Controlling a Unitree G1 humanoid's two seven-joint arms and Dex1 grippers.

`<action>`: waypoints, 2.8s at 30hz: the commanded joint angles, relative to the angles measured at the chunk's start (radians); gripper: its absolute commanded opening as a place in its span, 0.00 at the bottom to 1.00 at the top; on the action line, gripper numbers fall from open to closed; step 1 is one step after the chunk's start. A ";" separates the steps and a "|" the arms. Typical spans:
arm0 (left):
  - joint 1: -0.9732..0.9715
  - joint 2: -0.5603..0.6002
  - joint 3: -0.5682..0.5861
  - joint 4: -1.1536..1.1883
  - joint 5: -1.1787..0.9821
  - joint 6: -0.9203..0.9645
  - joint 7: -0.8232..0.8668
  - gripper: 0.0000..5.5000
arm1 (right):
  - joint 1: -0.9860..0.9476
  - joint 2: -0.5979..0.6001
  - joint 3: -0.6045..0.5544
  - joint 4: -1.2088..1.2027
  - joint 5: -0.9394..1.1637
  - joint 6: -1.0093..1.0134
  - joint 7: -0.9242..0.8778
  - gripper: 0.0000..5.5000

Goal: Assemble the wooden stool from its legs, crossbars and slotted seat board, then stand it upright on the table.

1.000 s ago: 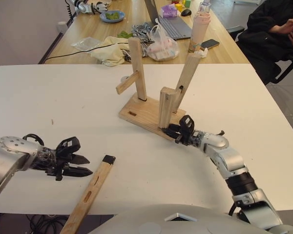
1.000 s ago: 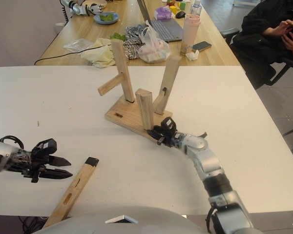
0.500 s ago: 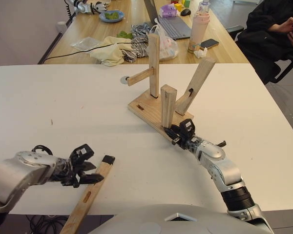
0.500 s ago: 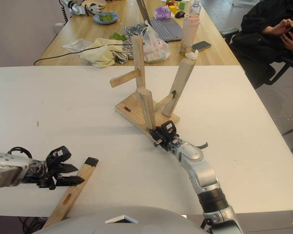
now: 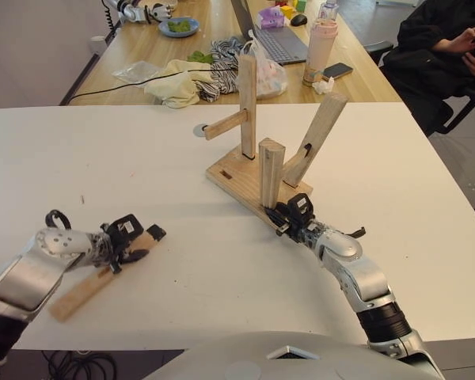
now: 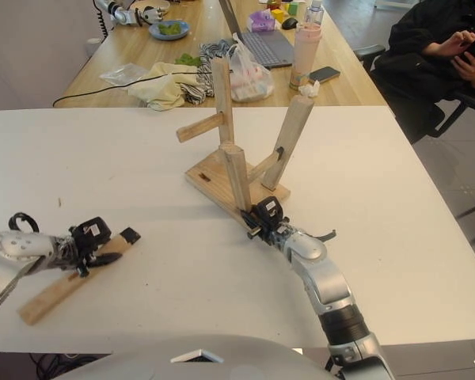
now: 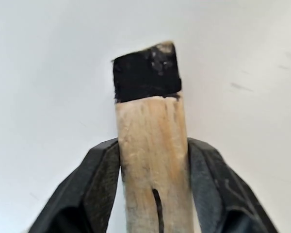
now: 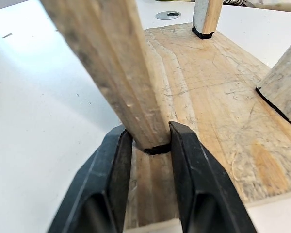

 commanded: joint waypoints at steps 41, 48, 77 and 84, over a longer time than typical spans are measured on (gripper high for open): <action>-0.538 -0.021 0.021 1.263 0.248 -0.804 -0.680 0.57 | -0.211 -0.387 -0.092 0.177 0.003 0.038 0.602 0.42; -0.663 -0.021 0.048 1.290 0.245 -0.699 -0.805 0.57 | -0.213 -0.357 -0.113 0.210 -0.004 0.023 0.582 0.42; -0.380 -0.104 0.203 1.369 0.163 -0.834 -0.536 0.57 | -0.203 -0.378 -0.107 0.243 -0.021 -0.003 0.595 0.42; -0.371 -0.155 0.236 1.082 0.041 -0.654 -0.611 0.72 | -0.182 -0.365 -0.107 0.220 -0.015 0.011 0.586 0.42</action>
